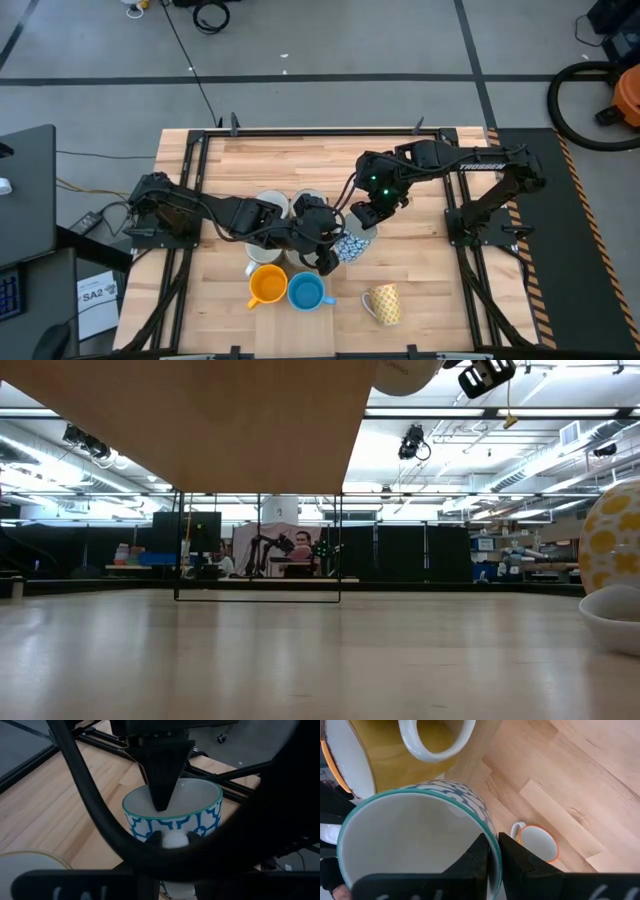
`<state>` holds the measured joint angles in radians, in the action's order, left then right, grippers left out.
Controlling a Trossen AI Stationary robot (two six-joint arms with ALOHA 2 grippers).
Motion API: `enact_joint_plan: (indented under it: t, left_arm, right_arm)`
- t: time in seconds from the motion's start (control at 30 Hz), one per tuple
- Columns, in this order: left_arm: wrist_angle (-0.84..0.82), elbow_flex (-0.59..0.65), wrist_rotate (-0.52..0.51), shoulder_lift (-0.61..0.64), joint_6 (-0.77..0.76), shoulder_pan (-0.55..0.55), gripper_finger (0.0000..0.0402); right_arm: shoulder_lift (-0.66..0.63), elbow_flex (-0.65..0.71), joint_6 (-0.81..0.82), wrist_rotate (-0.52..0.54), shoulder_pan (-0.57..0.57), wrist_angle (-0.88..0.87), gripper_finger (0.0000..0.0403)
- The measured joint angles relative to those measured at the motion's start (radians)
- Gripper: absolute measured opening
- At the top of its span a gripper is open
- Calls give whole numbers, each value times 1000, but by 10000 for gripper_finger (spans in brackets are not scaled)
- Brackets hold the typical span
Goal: Place coffee mugs
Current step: Put the blue mug on the shelf aligned with the yellow mug
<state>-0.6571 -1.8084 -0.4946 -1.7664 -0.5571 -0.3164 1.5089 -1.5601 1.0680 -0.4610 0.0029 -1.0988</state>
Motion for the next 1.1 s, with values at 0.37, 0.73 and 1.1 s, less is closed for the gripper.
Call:
enact_joint_plan:
  t: [0.37,0.73,1.1]
  left_arm:
    - [4,0,-2,-1,4,0,80]
    - [4,0,-2,-2,3,1,80]
    - [0,0,-6,-3,-1,2,80]
  right_arm:
    - [0,-2,-7,5,0,-8,58]
    - [0,-3,-21,9,1,-8,95]
    - [0,-3,-19,-4,1,-15,122]
